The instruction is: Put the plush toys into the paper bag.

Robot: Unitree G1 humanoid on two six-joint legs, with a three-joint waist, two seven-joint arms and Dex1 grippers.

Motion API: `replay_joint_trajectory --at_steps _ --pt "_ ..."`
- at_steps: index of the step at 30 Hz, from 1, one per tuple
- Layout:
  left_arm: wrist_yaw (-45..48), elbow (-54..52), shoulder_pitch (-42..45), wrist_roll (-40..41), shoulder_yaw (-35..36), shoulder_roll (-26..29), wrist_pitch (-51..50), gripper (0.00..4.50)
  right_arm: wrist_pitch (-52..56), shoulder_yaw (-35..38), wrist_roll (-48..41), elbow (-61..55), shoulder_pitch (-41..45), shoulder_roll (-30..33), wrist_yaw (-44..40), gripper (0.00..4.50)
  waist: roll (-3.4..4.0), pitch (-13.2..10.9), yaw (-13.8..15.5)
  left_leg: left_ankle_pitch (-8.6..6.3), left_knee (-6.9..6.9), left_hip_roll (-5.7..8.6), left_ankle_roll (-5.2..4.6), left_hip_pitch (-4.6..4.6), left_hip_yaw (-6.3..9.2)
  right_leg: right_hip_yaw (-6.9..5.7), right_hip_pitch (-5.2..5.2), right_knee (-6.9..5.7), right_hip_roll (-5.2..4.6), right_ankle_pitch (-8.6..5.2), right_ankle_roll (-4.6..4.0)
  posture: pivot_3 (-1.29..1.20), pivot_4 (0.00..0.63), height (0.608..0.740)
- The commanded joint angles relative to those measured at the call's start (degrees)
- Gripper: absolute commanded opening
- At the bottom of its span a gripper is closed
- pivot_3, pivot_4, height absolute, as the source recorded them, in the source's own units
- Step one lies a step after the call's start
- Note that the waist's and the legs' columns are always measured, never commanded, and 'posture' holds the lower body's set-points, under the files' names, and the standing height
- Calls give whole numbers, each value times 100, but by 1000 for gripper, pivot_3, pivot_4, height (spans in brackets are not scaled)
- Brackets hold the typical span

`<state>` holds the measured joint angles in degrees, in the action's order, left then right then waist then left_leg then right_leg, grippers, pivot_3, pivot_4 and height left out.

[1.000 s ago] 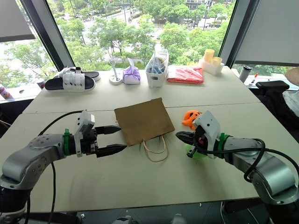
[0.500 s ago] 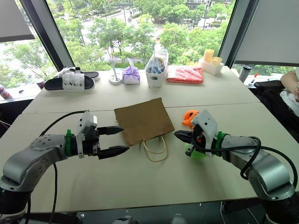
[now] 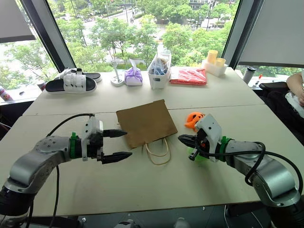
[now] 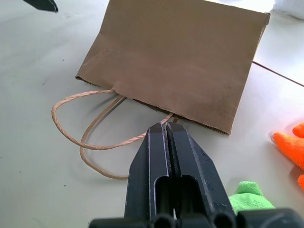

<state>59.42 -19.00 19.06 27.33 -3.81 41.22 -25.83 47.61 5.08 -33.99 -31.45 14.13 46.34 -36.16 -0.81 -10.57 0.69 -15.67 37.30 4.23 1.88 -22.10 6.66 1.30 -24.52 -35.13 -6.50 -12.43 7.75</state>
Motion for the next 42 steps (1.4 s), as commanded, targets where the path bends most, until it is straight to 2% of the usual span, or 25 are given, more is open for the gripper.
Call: replay_joint_trajectory --at_steps 1,5,13,16,23,24,28,34,38,42 --pt "437 368 292 -803 -525 -62 1335 4428 -43 123 -20 -198 34 -7 5 0 0 0 10 0 0 0 0 0 0 0 0 0 0 0 0 0 150 740" --pt "567 1215 717 -1444 -1010 -471 2388 4428 -21 176 -15 -251 -17 -19 65 0 0 0 7 0 5 3 0 -4 0 0 2 4 -1 0 0 0 150 740" --pt "383 2592 1324 -1922 -1272 -1400 3290 4428 206 490 -107 -722 -516 -86 413 0 0 0 9 -1 6 7 -1 -7 2 -3 0 4 -2 2 3 0 150 740" --pt "437 2904 1470 -1913 -1257 -1587 3527 3569 311 677 -166 -958 -801 -148 605 0 0 0 6 -1 7 8 -2 -8 2 -4 0 2 -3 2 3 0 150 740" --pt "635 3052 1647 -1711 -1157 -1742 3499 178 538 781 -252 -1613 -1532 -560 1133 0 0 1 1 -1 7 7 -2 -5 2 -4 0 -1 -2 2 3 0 150 740" --pt "648 3048 1654 -1695 -1144 -1744 3490 61 553 777 -257 -1647 -1567 -584 1166 0 0 1 0 -1 7 7 -2 -5 3 -3 0 -2 -2 2 4 0 150 740" --pt "495 2659 1827 -968 -657 -1781 2476 61 360 127 84 -1570 -1584 -1010 1554 0 -1 1 -11 0 14 7 -2 -5 4 -4 0 -5 0 2 3 0 150 740" --pt "144 2252 2038 -495 -147 -1751 1611 61 -76 -959 811 -646 -779 -1905 1958 0 2 3 -50 0 16 5 -1 0 4 -3 1 -11 4 2 4 0 150 740" --pt "19 2060 1985 -357 32 -1677 1338 61 -698 -1584 1458 546 -172 -2569 2122 0 2 3 -95 1 8 7 0 5 6 -3 1 -12 5 2 3 0 150 740" --pt "-117 1828 1851 -262 116 -1657 1172 61 -1633 -1974 2112 2287 660 -3337 2235 0 1 3 -172 4 4 9 6 7 6 -1 -2 -14 5 2 3 0 150 740"
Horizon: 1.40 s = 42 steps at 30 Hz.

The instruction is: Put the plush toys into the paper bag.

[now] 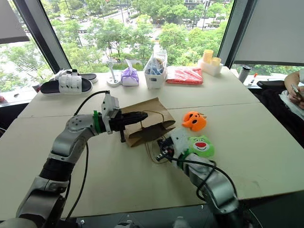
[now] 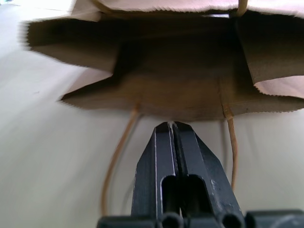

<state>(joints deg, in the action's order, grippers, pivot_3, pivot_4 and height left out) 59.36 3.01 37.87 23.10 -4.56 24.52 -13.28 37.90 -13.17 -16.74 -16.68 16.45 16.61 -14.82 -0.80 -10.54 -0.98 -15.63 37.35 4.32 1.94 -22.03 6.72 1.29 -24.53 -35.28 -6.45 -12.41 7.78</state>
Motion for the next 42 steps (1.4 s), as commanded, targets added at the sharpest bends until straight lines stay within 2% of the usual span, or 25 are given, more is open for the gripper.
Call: replay_joint_trajectory --at_steps 1,6,11,14,18,22,27,30,33,35,36,38,42 --pt "-161 -418 -50 189 215 2 -129 61 -860 -156 492 1208 608 -543 137 0 0 0 -15 1 -4 0 1 0 1 -1 -1 -1 0 0 0 0 150 740" --pt "-471 -689 -67 447 445 -48 -471 61 -1811 -107 960 3157 1468 -1365 403 0 1 0 -21 17 -13 -1 31 1 0 1 -11 -6 1 0 -1 0 150 740" --pt "-1028 -807 244 835 896 -110 -901 61 -2150 -52 1296 4238 1867 -1649 526 0 1 0 -18 20 -16 -1 36 0 1 3 -13 -5 0 0 -1 0 150 740" --pt "-1392 -574 693 976 1220 -129 -1003 61 -2148 10 1312 4362 1871 -1699 444 0 0 1 -19 19 -13 0 34 1 4 1 -12 -11 1 1 -1 0 150 740" --pt "-1718 252 1729 1008 1693 -48 -764 61 -2069 95 1326 4166 1711 -1661 325 0 1 2 -25 18 -14 1 32 8 5 0 -11 -19 4 2 -3 0 150 740" --pt "-1649 340 1954 1123 1776 -8 -871 61 -1976 161 1361 3990 1602 -1626 257 0 2 2 -69 22 -25 0 40 26 0 0 -4 -20 3 2 -3 0 150 740" --pt "-1536 -413 1069 1181 1351 -255 -1110 61 -1724 288 1326 3573 1454 -1598 262 0 4 4 -121 23 -29 0 46 28 2 3 -2 -20 -2 2 -3 0 150 740" --pt "-1542 -697 597 1121 1133 -347 -1132 61 -1420 392 1269 2920 1298 -1509 244 0 4 4 -122 23 -26 1 45 24 3 3 -3 -20 -3 2 -3 0 150 740" --pt "-1537 -884 363 1188 1034 -384 -1171 61 -914 489 1159 1977 1102 -1335 140 0 4 3 -113 14 -24 0 29 21 3 2 -6 -21 -2 2 -3 0 150 740" --pt "-1450 -942 207 1118 915 -360 -1106 61 -61 642 1001 434 826 -803 -96 0 9 0 -93 11 -23 1 24 19 2 3 -6 -18 -2 2 -3 0 150 740" --pt "-1427 -956 166 1103 891 -354 -1091 0 499 686 867 -449 661 -377 -323 557 11 0 -88 9 -23 1 20 13 3 2 -10 -17 -2 1 -3 0 150 740" --pt "-1409 -970 137 1124 901 -340 -1112 0 1317 783 607 -1530 464 117 -545 1319 12 -1 -40 6 -21 3 15 4 2 2 -16 -15 -3 1 -3 0 150 740" --pt "-1341 -1015 105 1161 855 -317 -1146 0 2580 1407 129 -2823 199 573 -571 3301 8 0 -11 3 -20 -4 10 2 -2 -1 -19 -11 3 1 -4 0 150 740"
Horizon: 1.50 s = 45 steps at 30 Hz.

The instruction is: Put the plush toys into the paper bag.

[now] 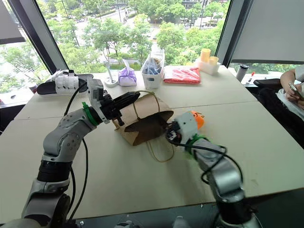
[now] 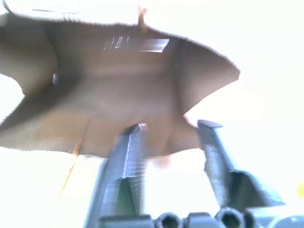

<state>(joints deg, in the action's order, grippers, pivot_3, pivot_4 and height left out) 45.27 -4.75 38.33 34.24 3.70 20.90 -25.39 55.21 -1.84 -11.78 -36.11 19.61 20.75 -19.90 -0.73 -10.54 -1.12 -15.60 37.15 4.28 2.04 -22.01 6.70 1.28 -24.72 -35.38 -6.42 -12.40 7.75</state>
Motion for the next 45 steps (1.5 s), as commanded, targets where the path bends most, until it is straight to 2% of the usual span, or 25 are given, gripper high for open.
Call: replay_joint_trajectory --at_steps 1,2,3,6,9,13,21,24,31,37,41,45 --pt "89 -247 51 43 16 52 69 0 1033 346 -405 -1056 -158 276 -82 3814 0 0 18 0 0 -1 0 4 -1 0 4 -1 1 0 -1 0 150 740" --pt "105 -256 46 51 8 56 56 0 1219 438 -466 -1194 -212 351 -98 4268 0 0 28 0 1 -2 0 4 -1 -1 6 -2 1 0 -1 0 150 740" --pt "115 -264 43 54 2 56 46 0 1385 528 -527 -1281 -270 393 -102 4468 0 0 38 0 3 -1 0 4 -2 0 7 -1 0 0 -1 0 150 740" --pt "146 -302 27 64 -21 71 19 0 1589 626 -549 -1326 -541 572 -69 4468 -1 0 56 0 10 0 -2 3 -3 -1 14 4 -1 0 -1 0 150 740" --pt "161 -346 5 71 -26 104 -8 0 1801 416 -327 -1178 -864 927 126 4468 -1 0 57 -1 11 2 -3 2 -2 -2 15 6 -4 0 -1 0 150 740" --pt "163 -380 -13 50 -32 123 -1 0 1228 -93 170 -774 -1190 1501 350 4468 -2 0 48 -1 10 3 -3 1 -4 -2 15 8 -5 0 -1 0 150 740" --pt "128 -454 -74 -10 -54 120 63 0 11 -494 943 78 -1476 1874 558 4468 -5 1 61 -1 13 2 -3 3 -6 -2 20 11 -5 0 0 0 150 740" --pt "96 -493 -115 -29 -56 108 94 0 -223 -343 1007 176 -1484 1787 565 3624 -7 1 59 -1 16 2 -3 3 -5 -2 23 14 -5 0 0 0 150 740" --pt "98 -497 -127 -38 -62 136 119 0 -309 -65 952 101 -1412 1720 382 71 -7 1 59 -1 15 2 -3 3 -4 -3 23 14 -5 0 0 0 150 740" --pt "175 -386 -13 63 -20 197 8 0 -70 109 177 -514 -871 1649 -430 26 -7 0 27 -2 13 1 -4 5 -5 -2 23 13 -4 0 0 0 150 740" --pt "201 -314 92 107 -3 192 -57 0 -79 -399 -159 -506 -140 1270 -675 26 -8 0 34 -1 11 -1 -4 8 -4 -4 23 13 -2 0 0 0 150 740" --pt "200 -361 93 139 -6 207 -161 0 -541 -1196 205 353 610 693 -520 26 -8 0 37 -1 12 -1 -3 6 -3 -5 23 14 -3 0 0 0 150 740"
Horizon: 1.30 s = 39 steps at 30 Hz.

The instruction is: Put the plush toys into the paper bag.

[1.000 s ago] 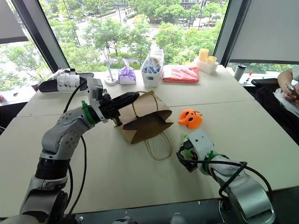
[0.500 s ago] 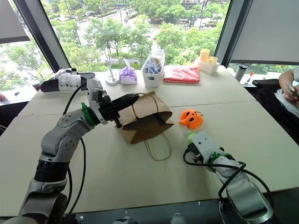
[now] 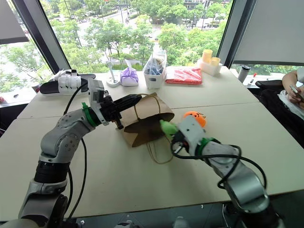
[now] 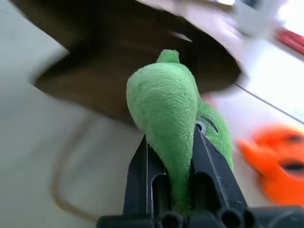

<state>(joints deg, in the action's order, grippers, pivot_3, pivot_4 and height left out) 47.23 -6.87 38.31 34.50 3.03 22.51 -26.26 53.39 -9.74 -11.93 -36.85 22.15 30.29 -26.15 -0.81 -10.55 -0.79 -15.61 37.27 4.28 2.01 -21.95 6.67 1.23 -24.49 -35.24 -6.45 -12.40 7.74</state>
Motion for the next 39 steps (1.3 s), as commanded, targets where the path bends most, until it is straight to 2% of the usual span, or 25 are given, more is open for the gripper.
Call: replay_joint_trajectory --at_steps 1,4,8,13,15,16,20,22,28,32,35,39 --pt "6 -170 96 124 60 49 -102 0 -444 -517 276 622 477 -381 137 26 0 0 5 0 0 1 0 0 0 0 0 0 -1 0 0 0 150 740" --pt "-24 -250 100 161 77 46 -184 0 -1116 -1078 704 1568 1037 -773 175 26 0 0 -6 2 0 1 3 -2 0 0 -4 -1 -1 1 -1 0 150 740" --pt "-188 -504 58 303 134 31 -370 0 -2968 -1725 1780 4256 2087 -1463 809 26 -1 0 -37 17 -3 2 30 -2 -2 1 -11 -5 0 2 -2 0 150 740" --pt "-427 -701 -48 377 194 0 -497 0 -4495 -1550 1997 6130 2591 -2166 1174 26 -1 0 -37 26 -19 1 46 -4 3 3 -20 -7 0 2 -3 0 150 740" --pt "-502 -732 -90 346 179 -5 -472 0 -4839 -1485 1979 6477 2613 -2314 1106 817 0 0 -42 25 -20 2 46 -10 2 3 -26 -4 -1 3 -3 0 150 740" --pt "-524 -732 -112 325 167 -3 -452 0 -4900 -1437 1946 6489 2574 -2359 1040 1187 0 0 -44 25 -20 2 46 -13 1 4 -28 -3 -1 3 -3 0 150 740" --pt "-577 -754 -177 322 149 11 -430 0 -4798 -1242 1847 6053 2279 -2320 801 3184 0 0 -37 27 -19 2 49 -15 2 3 -32 -5 0 3 -3 0 150 740" --pt "-602 -731 -189 319 144 7 -428 0 -4405 -1060 1636 5298 1949 -2174 487 4245 0 0 -32 27 -17 2 49 -16 2 3 -31 -7 0 3 -3 0 150 740" --pt "-585 -687 -191 312 120 24 -409 0 -2432 -123 659 2104 1019 -1427 -206 4245 0 -1 -6 26 -11 3 47 -27 3 3 -37 -8 0 3 -3 0 150 740" --pt "-539 -589 -160 298 117 32 -385 0 -1102 1144 -25 870 726 -916 -109 4245 0 -1 3 9 -8 2 16 -27 4 2 -37 -11 0 3 -3 0 150 740" --pt "-518 -514 -120 310 123 6 -386 0 -903 1621 72 1052 525 -537 88 4245 0 0 13 6 -6 3 10 -26 3 2 -31 -10 0 3 -3 0 150 740" --pt "-458 -282 -62 212 78 -48 -268 0 -1805 1281 842 2843 550 -375 575 4245 0 0 -20 5 -4 4 9 -12 -6 4 -21 -10 0 3 -5 0 150 740"
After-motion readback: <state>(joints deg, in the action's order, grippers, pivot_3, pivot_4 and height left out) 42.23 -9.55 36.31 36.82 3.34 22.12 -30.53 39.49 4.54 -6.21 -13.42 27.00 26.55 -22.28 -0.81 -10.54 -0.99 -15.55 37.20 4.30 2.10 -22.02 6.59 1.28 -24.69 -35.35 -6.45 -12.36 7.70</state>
